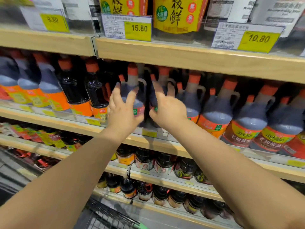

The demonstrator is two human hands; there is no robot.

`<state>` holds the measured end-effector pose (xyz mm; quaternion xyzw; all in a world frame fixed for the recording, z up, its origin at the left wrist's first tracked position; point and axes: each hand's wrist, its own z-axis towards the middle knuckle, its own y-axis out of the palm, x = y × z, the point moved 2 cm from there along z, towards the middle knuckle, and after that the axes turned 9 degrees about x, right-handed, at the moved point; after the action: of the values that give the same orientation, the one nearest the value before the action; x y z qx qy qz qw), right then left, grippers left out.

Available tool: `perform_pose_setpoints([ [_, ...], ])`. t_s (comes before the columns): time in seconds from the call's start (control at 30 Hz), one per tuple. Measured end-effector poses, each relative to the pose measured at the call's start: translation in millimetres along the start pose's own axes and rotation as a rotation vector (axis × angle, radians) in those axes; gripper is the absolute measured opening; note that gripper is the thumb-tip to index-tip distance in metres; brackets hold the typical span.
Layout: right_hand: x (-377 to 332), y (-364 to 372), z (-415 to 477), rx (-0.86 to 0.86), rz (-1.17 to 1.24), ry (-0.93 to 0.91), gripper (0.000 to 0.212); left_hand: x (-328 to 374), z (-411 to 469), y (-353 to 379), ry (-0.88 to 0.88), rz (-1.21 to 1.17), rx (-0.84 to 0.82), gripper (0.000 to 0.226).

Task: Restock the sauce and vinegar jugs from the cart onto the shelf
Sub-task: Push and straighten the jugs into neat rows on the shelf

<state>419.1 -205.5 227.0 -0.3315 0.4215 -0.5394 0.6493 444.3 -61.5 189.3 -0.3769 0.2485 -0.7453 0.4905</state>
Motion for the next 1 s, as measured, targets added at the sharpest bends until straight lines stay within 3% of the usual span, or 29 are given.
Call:
perform_pose_setpoints([
  [0.27, -6, 21, 38, -0.073, -0.014, 0.203, 0.102, 11, 10, 12, -0.019, 0.000, -0.051, 0.082],
  [0.37, -7, 24, 41, -0.058, -0.123, 0.189, 0.108, 12, 7, 10, 0.002, -0.005, -0.016, 0.077],
  [0.5, -7, 18, 36, -0.025, -0.189, 0.125, 0.101, 13, 9, 12, -0.013, -0.008, -0.007, 0.075],
  [0.7, -13, 6, 18, 0.000, -0.195, 0.072, 0.091, 11, 10, 15, -0.029, -0.026, 0.008, 0.076],
  [1.0, -12, 14, 12, -0.009, -0.133, 0.079, 0.100, 8, 7, 11, 0.000, -0.038, -0.029, 0.073],
])
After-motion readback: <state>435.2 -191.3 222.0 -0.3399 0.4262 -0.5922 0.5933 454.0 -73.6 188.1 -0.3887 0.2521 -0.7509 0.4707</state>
